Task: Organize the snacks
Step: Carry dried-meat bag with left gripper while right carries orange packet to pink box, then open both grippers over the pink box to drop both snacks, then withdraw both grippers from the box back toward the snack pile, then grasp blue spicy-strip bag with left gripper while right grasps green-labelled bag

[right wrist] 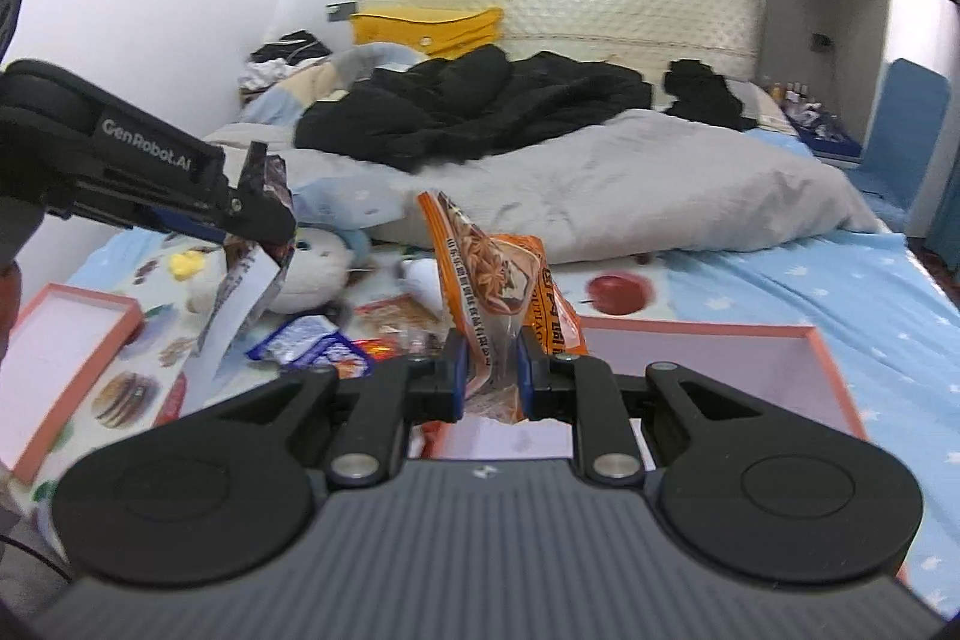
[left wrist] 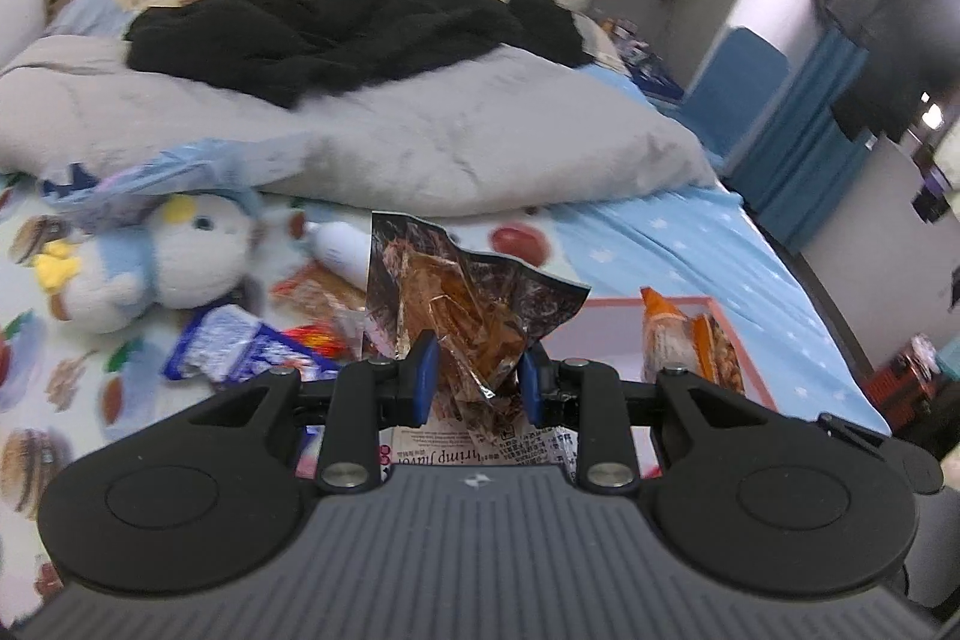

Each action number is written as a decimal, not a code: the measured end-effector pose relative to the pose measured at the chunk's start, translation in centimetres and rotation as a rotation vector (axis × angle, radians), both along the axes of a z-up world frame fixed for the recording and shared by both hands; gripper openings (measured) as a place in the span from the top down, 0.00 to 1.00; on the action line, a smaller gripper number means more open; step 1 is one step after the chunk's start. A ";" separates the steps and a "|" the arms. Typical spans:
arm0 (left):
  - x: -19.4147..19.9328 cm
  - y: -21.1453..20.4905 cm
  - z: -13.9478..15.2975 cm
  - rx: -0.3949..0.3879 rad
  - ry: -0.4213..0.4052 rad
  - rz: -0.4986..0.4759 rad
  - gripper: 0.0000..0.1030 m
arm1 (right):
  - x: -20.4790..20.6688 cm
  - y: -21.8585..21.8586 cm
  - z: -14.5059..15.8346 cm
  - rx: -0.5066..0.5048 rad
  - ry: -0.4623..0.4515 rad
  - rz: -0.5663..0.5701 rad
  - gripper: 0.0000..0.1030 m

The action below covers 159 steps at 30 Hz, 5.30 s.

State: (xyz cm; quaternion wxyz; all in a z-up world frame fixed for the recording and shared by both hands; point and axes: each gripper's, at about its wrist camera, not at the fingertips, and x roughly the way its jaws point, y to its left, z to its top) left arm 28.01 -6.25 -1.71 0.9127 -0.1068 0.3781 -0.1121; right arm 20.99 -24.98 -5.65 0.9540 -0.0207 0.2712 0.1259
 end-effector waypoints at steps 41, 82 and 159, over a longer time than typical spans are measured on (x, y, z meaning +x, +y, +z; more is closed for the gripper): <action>3.6 -11.9 -8.3 0.125 0.177 -0.150 0.30 | 0.5 -10.4 -9.3 0.031 0.229 -0.247 0.52; -10.0 5.4 0.1 0.090 -0.096 0.088 0.30 | -6.0 1.7 0.5 0.185 -0.015 -0.008 0.52; 7.9 18.7 -26.0 -0.193 0.226 0.212 0.16 | -0.9 17.7 -18.9 -0.204 0.267 -0.174 0.34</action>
